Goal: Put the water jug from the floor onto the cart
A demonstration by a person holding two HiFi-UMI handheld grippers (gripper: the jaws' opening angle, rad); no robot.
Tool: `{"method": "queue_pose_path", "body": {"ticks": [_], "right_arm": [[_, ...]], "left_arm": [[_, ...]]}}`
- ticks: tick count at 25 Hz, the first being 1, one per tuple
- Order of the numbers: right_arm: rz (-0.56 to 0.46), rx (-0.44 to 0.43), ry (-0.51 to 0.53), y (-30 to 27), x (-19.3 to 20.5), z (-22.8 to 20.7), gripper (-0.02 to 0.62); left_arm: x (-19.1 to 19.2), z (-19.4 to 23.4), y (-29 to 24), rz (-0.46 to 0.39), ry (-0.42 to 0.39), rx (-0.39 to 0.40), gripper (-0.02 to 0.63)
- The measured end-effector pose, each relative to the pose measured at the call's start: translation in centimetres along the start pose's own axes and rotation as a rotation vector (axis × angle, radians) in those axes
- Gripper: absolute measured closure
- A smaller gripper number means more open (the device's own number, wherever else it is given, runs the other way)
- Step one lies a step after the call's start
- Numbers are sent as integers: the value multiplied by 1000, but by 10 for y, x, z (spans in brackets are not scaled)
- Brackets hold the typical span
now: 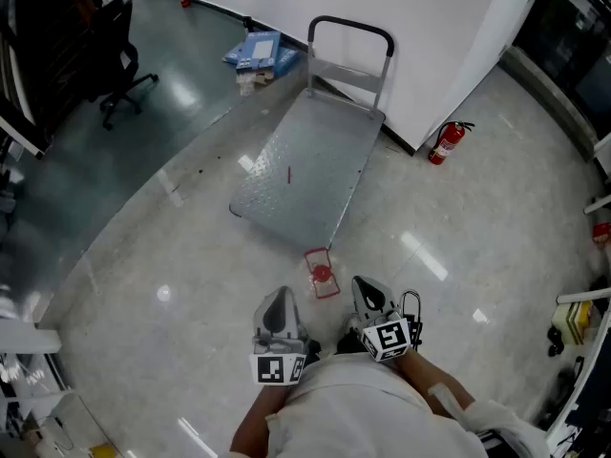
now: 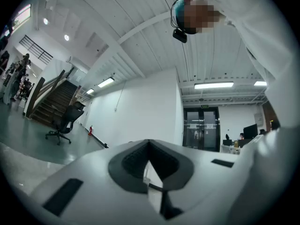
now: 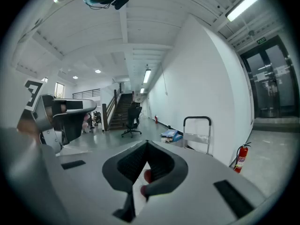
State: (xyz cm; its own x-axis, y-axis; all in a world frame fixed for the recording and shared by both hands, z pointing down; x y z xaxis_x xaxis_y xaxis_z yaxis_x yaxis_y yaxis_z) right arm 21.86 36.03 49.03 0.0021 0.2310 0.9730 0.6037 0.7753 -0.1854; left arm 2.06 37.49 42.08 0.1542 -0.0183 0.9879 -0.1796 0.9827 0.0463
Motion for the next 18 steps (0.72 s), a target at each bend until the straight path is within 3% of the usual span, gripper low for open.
{"method": "queue_pose_path", "body": {"ticks": [13,18], "right_arm": [[-5,-6,8,-3,-1,-3,584],[89,-8,-30,-18,20,-11,583]], "left_arm": [[-1,-3,-4,-8,-8,2,603],[-4,-6,-3,-19,-27,-2,603]]}}
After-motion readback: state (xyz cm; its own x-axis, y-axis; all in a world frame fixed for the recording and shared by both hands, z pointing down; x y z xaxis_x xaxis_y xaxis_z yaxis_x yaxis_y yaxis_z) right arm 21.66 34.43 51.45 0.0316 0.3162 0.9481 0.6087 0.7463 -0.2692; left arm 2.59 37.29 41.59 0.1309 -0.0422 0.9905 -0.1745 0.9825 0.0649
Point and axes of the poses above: the fingertips, and each gripper's own axes: y backward along the fingers, z to its left, x out of its underside, the point moved 5 cm from there along y, backward along the fingers, and after that the axes turned 10 degrees about -x, right-handed, at the moved point
